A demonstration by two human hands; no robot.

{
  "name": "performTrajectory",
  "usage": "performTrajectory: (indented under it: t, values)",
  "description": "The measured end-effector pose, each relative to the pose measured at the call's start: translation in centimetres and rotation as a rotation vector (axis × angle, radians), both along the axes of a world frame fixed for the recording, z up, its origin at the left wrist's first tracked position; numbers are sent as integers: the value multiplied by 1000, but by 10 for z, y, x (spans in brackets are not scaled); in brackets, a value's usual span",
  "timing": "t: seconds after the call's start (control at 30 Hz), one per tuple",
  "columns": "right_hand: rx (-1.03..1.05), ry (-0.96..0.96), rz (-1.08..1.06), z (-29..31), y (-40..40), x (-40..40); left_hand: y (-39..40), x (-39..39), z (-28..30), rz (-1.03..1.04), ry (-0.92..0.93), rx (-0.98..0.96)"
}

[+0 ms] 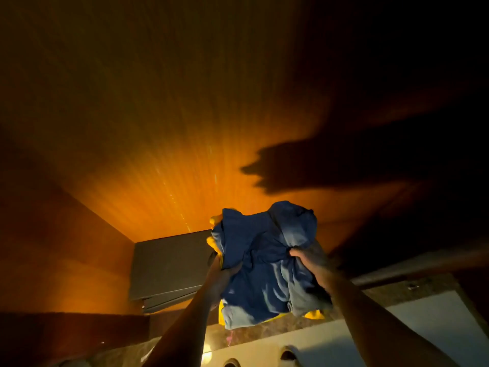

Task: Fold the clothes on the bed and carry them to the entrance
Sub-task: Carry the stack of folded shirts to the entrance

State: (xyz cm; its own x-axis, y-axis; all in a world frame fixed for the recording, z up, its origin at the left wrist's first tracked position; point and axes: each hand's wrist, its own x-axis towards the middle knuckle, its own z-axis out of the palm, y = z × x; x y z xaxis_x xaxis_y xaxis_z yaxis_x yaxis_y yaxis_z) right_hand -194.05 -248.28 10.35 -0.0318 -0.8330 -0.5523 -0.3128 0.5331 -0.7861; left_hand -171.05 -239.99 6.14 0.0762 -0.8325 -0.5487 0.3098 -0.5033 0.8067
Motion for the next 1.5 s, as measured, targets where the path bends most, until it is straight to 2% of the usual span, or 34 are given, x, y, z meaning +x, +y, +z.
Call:
performTrajectory:
  t: [0.23, 0.43, 0.57, 0.87, 0.97, 1.1, 1.2, 1.3, 1.37, 1.43, 1.5]
  values:
    - [61, 26, -24, -155, -56, -4, -44, -19, -154, 51, -66, -9]
    - [27, 209, -40, -291, -88, -6, -69, -33, -293, 90, -91, -15]
    - [-92, 191, -110, -375, -104, -5, -87, -43, -372, 88, -167, -78]
    - [-140, 218, -64, -497, -117, -2, -113, -48, -506, 123, -341, -113]
    - [-113, 181, -31, -525, -123, 1, -120, -40, -531, 191, -410, -89]
    - [-51, 89, -47, -557, -127, 4, -128, -32, -554, 183, -433, -73]
    - [-64, 55, -119, -576, -130, 3, -130, -38, -560, 150, -553, 8]
    - [-143, 94, -202, -582, -129, 4, -119, -53, -540, 150, -744, 82]
    - [-270, 194, -204, -578, -121, 5, -109, -62, -530, 165, -909, 56]
    - [-507, 454, -208, -570, -110, 6, -103, -70, -522, 210, -1110, -49]
    - [-797, 681, -176, -567, -99, 9, -103, -77, -516, 211, -1338, -249]
